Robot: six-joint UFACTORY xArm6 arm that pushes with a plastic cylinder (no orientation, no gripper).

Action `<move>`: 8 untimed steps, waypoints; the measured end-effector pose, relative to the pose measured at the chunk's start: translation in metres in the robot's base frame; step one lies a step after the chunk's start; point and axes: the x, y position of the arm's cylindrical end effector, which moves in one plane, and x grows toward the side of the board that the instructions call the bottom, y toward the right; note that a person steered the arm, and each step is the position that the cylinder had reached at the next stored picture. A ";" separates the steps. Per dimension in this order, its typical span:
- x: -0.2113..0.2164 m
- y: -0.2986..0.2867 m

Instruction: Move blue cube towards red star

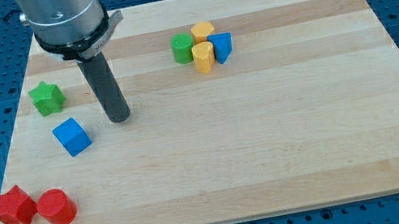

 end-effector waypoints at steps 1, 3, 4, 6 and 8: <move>0.008 -0.006; 0.049 -0.051; 0.043 -0.050; -0.005 -0.051; 0.003 -0.079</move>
